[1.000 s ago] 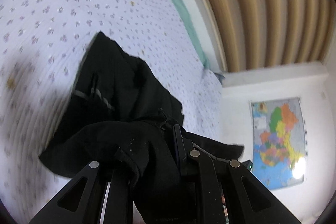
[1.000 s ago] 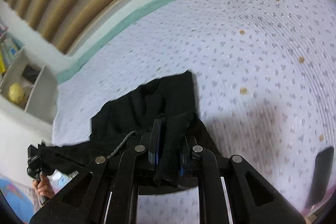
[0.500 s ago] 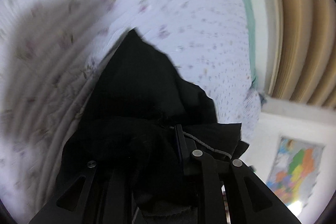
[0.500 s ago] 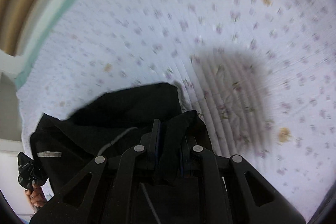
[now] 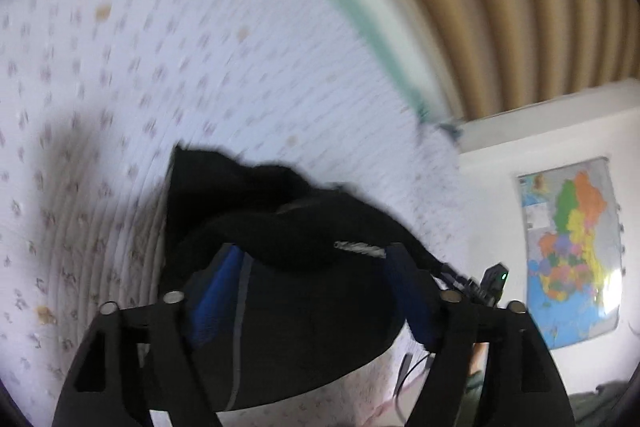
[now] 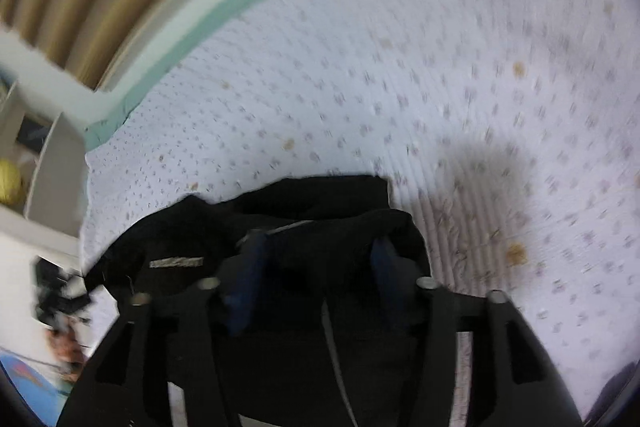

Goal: Fold large clothes

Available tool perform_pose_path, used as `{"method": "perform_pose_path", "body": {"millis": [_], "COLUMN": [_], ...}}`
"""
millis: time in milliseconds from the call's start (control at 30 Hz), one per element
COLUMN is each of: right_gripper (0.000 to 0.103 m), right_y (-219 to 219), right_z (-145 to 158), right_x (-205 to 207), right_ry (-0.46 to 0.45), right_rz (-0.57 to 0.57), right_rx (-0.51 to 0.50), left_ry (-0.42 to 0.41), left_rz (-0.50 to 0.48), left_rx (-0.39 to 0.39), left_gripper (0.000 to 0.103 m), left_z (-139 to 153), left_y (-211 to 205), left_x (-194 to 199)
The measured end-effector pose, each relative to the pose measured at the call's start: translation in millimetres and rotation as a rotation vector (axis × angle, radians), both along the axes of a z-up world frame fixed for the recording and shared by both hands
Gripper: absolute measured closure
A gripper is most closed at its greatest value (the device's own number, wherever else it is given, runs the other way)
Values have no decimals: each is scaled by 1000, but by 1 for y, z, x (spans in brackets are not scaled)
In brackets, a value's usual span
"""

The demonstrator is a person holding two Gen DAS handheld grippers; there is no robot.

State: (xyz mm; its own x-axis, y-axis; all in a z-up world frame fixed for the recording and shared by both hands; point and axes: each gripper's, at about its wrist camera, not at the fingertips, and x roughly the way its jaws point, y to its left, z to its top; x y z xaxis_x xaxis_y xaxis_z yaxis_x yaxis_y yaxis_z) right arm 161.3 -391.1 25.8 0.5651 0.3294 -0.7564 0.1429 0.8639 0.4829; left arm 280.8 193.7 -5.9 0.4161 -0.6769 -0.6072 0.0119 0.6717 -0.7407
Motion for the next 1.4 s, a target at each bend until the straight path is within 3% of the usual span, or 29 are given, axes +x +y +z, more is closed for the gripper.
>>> {"method": "perform_pose_path", "body": {"millis": [100, 200, 267, 333, 367, 433, 533, 667, 733, 800, 900, 967, 1033, 1100, 1167, 1300, 1400], "right_gripper": [33, 33, 33, 33, 33, 33, 33, 33, 35, 35, 35, 35, 36, 40, 41, 40, 40], "right_y": [37, 101, 145, 169, 179, 197, 198, 187, 177, 163, 134, 116, 102, 95, 88, 91, 99], "right_z": [15, 2, -17, -34, -47, -81, -100, -99, -83, -62, -35, -38, -56, -77, -103, -109, -109], "right_x": [-8, 0, 7, 16, 24, 41, 50, 55, 53, 50, 54, 64, 75, 81, 86, 85, 92], "right_ry": [-45, -20, 5, 14, 27, 82, 108, 140, 148, 99, 44, 66, 127, 184, 224, 231, 227], "right_rz": [61, 214, 284, 308, 313, 327, 318, 309, 300, 282, 200, 159, 137, 144, 146, 128, 147], "right_rx": [-88, -180, -280, -314, -332, -413, -425, -371, -323, -264, -291, -306, -325, -312, -247, -233, -239], "left_ry": [-76, -86, -60, -33, -4, 40, 60, 59, 28, -35, -75, -38, 51, 158, 180, 165, 151], "left_rz": [-58, -168, -250, -300, -290, -246, -199, -209, -201, -172, -108, -73, -39, -25, -17, -36, -44], "left_rx": [100, 262, 331, 431, 536, 638, 658, 672, 613, 570, 577, 580, 613, 547, 494, 556, 528], "left_gripper": [25, 25, 25, 25, 25, 25, 23, 24, 28, 28, 28, 28, 28, 28, 28, 28, 28], "left_z": [20, 4, -27, -59, -85, -120, -131, -117, -93, -66, -43, -50, -73, -107, -122, -129, -127], "left_y": [-37, -100, -146, -180, -195, -203, -201, -202, -192, -181, -163, -149, -131, -111, -107, -120, -127], "left_x": [-7, -10, -7, -4, 2, 12, 25, 31, 28, 30, 44, 57, 72, 83, 87, 93, 91]}}
